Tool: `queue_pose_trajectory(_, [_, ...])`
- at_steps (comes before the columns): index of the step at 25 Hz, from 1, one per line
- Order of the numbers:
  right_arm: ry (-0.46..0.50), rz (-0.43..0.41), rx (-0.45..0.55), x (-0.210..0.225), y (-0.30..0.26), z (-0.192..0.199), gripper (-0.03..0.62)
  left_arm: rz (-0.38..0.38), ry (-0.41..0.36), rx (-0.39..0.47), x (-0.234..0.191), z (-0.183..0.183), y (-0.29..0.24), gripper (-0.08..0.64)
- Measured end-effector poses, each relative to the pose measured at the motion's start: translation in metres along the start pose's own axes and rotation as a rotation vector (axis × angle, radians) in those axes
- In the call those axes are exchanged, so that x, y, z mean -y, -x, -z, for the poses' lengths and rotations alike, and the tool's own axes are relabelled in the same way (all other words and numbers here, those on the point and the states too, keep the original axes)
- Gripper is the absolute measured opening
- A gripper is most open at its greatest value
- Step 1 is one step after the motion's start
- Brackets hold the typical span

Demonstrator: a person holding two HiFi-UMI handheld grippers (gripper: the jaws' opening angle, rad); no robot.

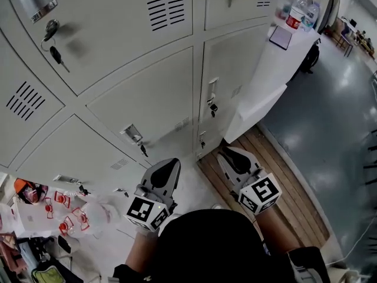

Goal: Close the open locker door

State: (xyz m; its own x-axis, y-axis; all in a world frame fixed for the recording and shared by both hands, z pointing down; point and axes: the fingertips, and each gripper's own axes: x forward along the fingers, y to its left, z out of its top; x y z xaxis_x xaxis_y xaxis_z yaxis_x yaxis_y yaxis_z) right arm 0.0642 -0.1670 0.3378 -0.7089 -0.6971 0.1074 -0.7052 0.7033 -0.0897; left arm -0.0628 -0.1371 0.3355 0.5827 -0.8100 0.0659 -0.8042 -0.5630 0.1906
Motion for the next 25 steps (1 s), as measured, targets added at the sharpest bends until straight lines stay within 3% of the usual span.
queue_pose_trajectory(8, [0.032, 0.007, 0.061, 0.01, -0.004, -0.031, 0.081, 0.011, -0.064, 0.039, 0.003, -0.028, -0.016, 0.023])
queue_pose_trajectory(25, [0.047, 0.018, 0.065, 0.01, -0.008, -0.031, 0.074, 0.03, -0.124, 0.056, 0.008, -0.043, -0.025, 0.023])
